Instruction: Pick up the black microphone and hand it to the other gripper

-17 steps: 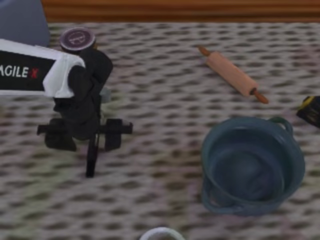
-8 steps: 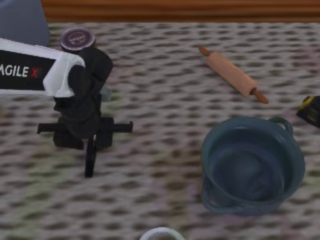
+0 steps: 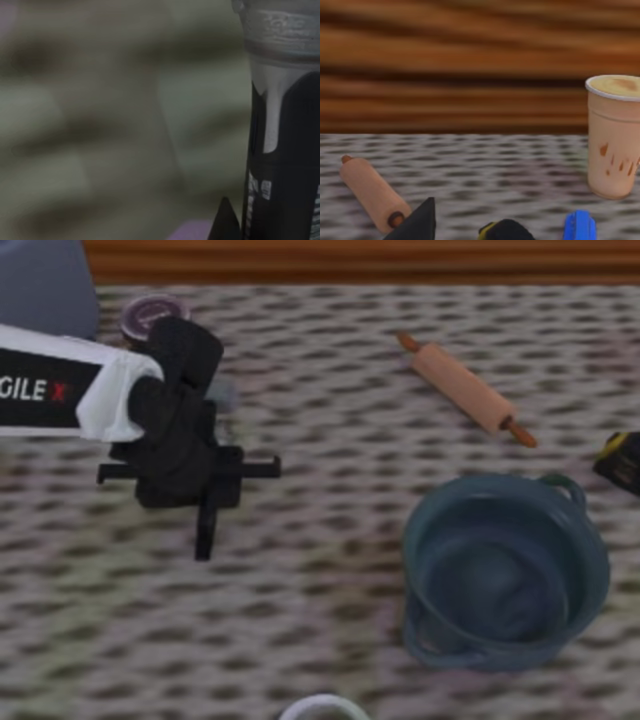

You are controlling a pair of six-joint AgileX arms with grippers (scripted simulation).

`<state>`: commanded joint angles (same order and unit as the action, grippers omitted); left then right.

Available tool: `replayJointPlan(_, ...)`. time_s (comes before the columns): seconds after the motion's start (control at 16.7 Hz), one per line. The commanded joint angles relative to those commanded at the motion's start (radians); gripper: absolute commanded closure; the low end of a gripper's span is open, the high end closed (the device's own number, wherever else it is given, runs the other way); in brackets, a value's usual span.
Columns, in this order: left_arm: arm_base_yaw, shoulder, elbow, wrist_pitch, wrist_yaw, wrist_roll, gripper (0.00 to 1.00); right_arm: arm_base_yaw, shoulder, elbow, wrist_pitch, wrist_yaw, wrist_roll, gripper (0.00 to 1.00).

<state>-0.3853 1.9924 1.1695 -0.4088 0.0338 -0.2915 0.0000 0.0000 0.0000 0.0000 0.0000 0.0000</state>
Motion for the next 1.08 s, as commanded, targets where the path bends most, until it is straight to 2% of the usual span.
replayJointPlan(0.24, 0.009, -0.058, -0.077, 0.282, 0.101, 0.068, 1.0, 0.0, 0.0, 0.0, 0.0, 0.0, 0.0, 0.0)
replayJointPlan(0.78, 0.035, -0.247, -0.294, 1.037, 0.351, 0.246, 1.0, 0.0, 0.0, 0.0, 0.0, 0.0, 0.0, 0.0)
replayJointPlan(1.08, 0.046, -0.332, -0.355, 1.238, 0.426, 0.306, 1.0, 0.0, 0.0, 0.0, 0.0, 0.0, 0.0, 0.0)
